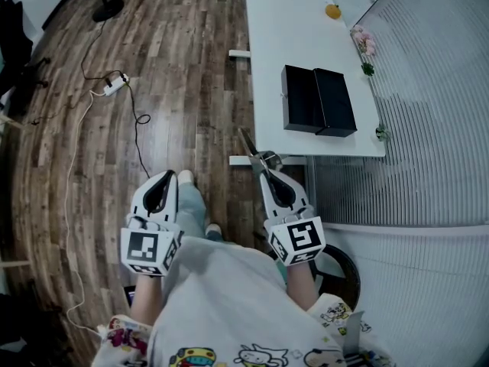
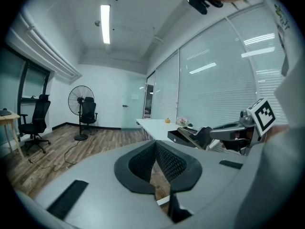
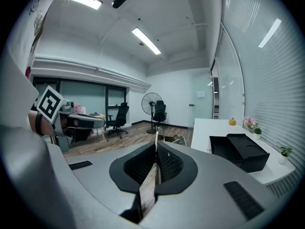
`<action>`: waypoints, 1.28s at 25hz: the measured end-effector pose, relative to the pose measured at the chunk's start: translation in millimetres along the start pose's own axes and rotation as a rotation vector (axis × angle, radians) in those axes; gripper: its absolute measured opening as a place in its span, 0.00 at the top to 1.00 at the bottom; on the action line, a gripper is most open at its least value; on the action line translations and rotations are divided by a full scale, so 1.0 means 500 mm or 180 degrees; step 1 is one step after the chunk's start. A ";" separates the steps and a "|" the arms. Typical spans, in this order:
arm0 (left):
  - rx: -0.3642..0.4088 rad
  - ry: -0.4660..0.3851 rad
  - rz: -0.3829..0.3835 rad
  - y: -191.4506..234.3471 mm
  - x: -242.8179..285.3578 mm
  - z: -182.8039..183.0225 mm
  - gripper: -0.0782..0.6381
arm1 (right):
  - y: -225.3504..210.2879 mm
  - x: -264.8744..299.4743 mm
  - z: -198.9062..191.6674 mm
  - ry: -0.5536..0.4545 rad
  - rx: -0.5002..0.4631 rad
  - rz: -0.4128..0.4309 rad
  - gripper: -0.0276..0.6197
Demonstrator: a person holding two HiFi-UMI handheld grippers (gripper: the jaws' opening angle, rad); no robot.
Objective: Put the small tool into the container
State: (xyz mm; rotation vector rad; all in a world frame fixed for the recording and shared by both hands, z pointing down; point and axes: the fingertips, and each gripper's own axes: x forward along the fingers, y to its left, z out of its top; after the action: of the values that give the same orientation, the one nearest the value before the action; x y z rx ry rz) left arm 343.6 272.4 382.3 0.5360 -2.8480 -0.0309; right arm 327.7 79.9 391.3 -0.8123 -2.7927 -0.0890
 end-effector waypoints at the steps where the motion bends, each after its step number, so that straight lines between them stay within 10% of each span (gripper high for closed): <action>1: -0.0004 0.0001 -0.0020 0.008 0.011 0.000 0.88 | -0.001 0.014 -0.001 0.0020 -0.0006 -0.0004 0.95; 32: 0.0009 0.0093 -0.0453 0.446 0.457 0.128 0.88 | -0.117 0.562 0.121 0.0279 0.0034 -0.0578 0.95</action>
State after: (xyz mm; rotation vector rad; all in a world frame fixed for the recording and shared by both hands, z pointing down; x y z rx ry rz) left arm 42.7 396.5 387.8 0.7325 -2.7768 -0.0437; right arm 53.8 184.2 399.3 -0.5370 -2.7744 -0.1367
